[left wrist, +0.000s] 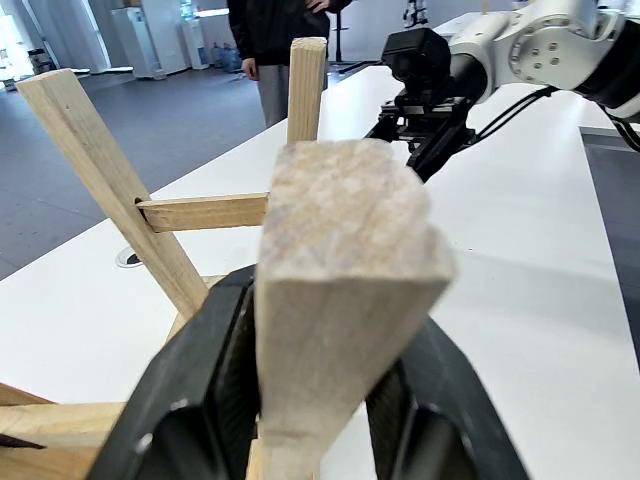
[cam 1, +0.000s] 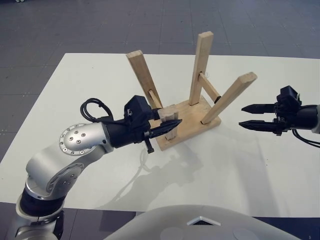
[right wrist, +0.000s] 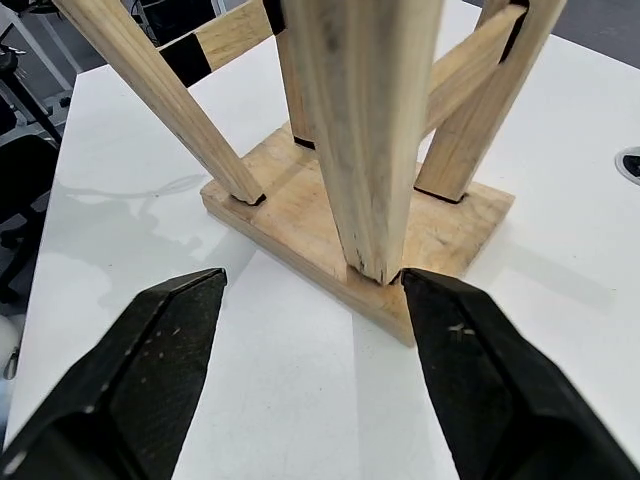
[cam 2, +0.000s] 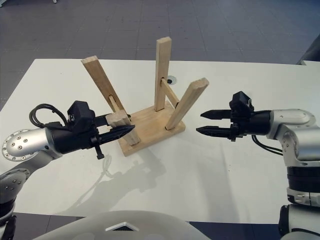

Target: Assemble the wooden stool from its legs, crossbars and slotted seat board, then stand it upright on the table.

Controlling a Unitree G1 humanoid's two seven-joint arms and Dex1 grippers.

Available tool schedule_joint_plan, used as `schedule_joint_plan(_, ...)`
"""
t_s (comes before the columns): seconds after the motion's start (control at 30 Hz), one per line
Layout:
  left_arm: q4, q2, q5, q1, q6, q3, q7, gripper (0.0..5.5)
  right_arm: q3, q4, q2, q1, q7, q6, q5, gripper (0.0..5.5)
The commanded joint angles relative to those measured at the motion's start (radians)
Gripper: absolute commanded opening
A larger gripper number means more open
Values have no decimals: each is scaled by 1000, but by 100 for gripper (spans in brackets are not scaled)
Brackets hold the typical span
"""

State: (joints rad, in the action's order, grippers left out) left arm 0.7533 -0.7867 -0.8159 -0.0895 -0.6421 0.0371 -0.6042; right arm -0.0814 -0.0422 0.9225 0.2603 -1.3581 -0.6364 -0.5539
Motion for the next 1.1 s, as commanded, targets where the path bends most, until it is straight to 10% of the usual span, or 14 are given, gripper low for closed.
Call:
schedule_joint_plan(0.03,-111,-37,62,10,75,-15,-147,129,-33,13,57,68,-52,-16,-34,327)
schedule_joint_plan(0.7,-325,16,51,-119,158,-54,-451,129,69,-151,-73,186,29,-112,-161,327)
schedule_joint_plan(1.1,-338,53,56,-124,158,-66,-464,129,80,-178,-74,190,49,-248,-231,152)
